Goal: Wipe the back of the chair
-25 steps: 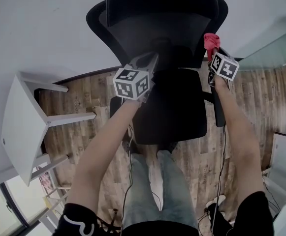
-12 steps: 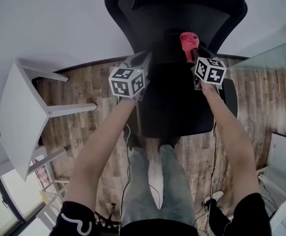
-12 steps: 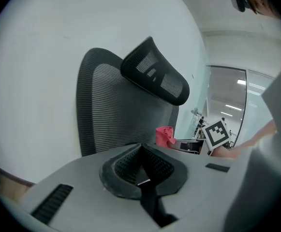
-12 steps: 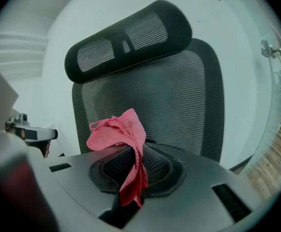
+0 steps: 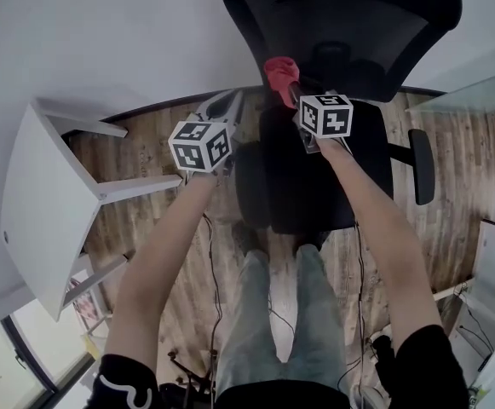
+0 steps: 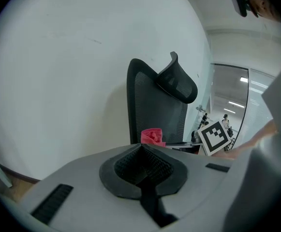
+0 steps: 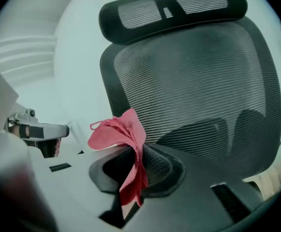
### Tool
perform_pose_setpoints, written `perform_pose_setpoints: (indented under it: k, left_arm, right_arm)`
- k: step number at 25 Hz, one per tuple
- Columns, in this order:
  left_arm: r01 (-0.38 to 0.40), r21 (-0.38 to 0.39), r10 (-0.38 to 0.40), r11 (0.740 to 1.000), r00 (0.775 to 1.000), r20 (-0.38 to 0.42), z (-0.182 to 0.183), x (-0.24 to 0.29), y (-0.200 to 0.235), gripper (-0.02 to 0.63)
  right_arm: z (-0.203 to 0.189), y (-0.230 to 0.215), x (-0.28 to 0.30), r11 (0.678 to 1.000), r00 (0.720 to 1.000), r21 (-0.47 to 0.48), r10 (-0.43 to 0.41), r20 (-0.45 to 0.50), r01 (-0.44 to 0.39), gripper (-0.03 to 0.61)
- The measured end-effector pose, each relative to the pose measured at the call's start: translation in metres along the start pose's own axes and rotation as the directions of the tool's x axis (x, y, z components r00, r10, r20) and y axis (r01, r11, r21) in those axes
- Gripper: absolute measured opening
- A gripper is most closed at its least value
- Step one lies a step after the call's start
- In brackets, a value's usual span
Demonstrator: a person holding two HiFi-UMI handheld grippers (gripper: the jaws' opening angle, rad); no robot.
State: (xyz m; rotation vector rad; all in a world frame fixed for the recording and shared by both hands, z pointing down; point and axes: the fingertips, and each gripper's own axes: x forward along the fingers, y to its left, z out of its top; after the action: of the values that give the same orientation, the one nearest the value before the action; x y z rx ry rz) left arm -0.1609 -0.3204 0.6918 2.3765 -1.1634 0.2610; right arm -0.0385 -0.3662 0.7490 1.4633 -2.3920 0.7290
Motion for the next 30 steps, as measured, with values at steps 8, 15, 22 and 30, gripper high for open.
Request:
perform_pose_setpoints:
  k: [8,15,22,30]
  left_arm:
    - [0.037,0.017,-0.037,0.999,0.999,-0.039,-0.004,0.000,0.008,0.025]
    - [0.067,0.032,-0.066,0.997,0.997,-0.037,0.006,0.027,-0.021,0.025]
    - [0.105,0.025,-0.103,0.994,0.994,-0.044,-0.002,0.061,-0.057,0.025]
    - [0.156,0.041,-0.153,0.987,0.985,-0.080,-0.018,0.106,-0.123,0.025]
  right_arm:
    - [-0.004,0.023,0.034,0.999,0.999,-0.009,-0.032,-0.013,0.031,0.066]
    - [0.000,-0.013,0.022,0.997,0.998,-0.031,-0.067,-0.021,0.066,0.067]
    - [0.006,-0.076,-0.007,0.994,0.994,-0.042,-0.105,-0.017,0.105,0.067]
    - [0.009,-0.161,-0.052,0.982,0.982,-0.009,-0.189,0.003,0.189,0.067]
